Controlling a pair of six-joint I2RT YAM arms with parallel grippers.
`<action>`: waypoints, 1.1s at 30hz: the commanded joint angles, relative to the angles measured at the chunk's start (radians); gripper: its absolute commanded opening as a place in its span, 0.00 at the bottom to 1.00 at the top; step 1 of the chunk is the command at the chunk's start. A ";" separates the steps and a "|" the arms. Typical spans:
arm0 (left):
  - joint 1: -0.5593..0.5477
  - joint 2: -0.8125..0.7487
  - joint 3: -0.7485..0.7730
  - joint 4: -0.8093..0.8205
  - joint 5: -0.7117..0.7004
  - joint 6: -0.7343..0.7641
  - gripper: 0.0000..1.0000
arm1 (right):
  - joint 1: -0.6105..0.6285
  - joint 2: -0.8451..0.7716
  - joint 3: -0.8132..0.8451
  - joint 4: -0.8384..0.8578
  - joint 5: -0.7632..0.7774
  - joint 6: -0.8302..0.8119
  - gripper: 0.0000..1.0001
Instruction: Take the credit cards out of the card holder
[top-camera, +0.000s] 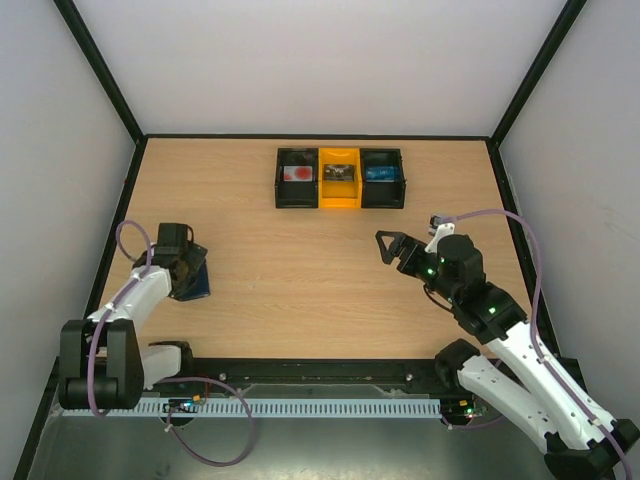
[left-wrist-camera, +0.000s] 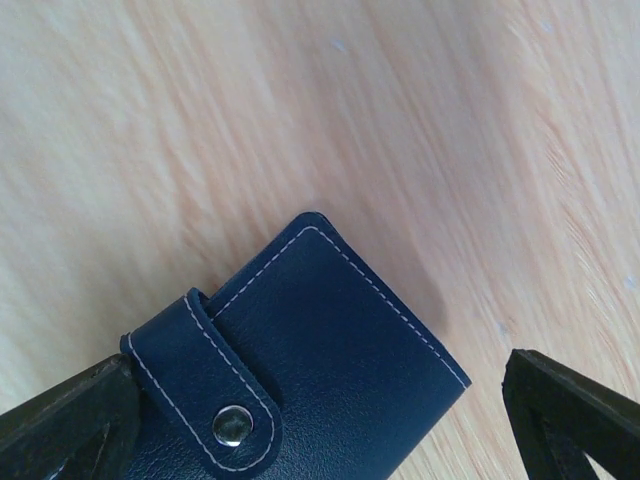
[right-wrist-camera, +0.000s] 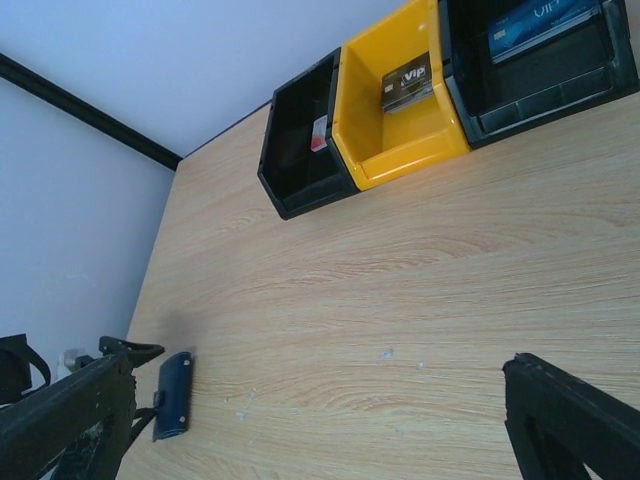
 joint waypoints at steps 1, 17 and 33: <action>-0.070 0.020 -0.029 0.067 0.045 0.002 0.99 | -0.003 -0.029 -0.016 -0.007 0.017 -0.010 0.98; -0.455 0.083 -0.049 0.224 0.115 -0.128 0.91 | -0.003 -0.042 -0.030 -0.020 0.037 -0.016 0.98; -0.512 0.042 -0.069 0.167 -0.047 -0.162 0.71 | -0.002 -0.029 -0.073 0.032 -0.046 0.025 0.98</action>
